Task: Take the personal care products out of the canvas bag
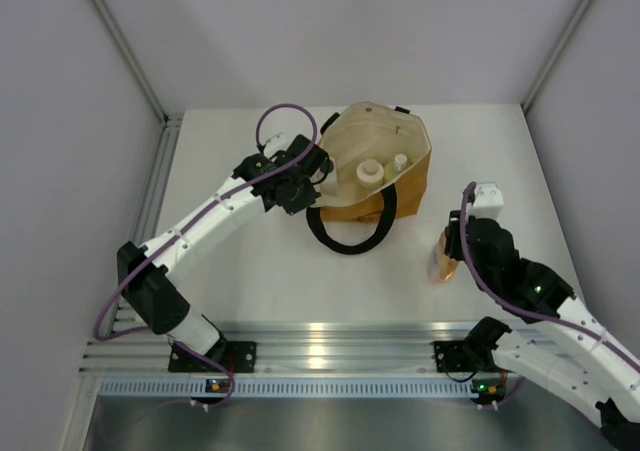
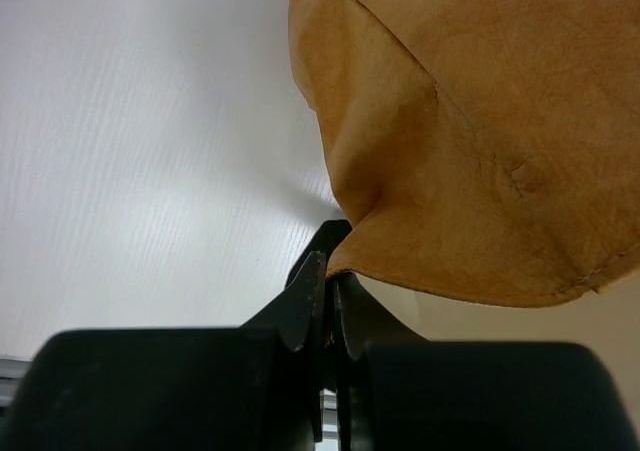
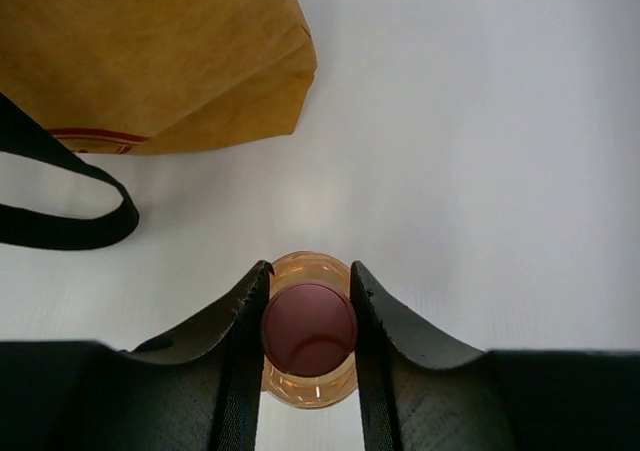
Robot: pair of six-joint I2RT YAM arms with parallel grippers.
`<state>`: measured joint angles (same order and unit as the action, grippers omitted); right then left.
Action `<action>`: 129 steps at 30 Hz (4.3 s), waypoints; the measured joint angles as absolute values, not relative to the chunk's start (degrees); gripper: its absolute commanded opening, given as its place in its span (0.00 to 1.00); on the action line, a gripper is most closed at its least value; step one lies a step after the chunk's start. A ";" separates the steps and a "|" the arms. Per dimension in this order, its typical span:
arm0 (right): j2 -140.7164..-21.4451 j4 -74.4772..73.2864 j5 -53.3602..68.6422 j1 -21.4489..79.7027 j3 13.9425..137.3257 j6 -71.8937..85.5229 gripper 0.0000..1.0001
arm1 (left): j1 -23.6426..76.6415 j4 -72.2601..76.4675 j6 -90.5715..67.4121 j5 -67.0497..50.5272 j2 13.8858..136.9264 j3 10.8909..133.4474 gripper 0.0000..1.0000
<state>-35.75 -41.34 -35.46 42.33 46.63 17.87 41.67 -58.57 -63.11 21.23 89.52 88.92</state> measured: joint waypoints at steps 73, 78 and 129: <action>-100.25 -31.53 -16.84 45.87 98.85 21.15 0.66 | 41.65 -58.70 -69.01 24.10 86.74 89.34 0.00; -105.93 -31.42 -18.15 46.02 101.51 21.80 0.68 | 41.65 -58.67 -69.45 24.12 86.50 88.05 0.00; -106.02 -32.77 -25.43 45.95 102.41 23.51 0.00 | 41.17 -58.65 -70.22 23.68 86.06 87.09 0.00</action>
<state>-106.02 -32.77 -25.43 45.95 102.41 23.51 41.17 -58.65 -70.22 23.68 86.06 87.09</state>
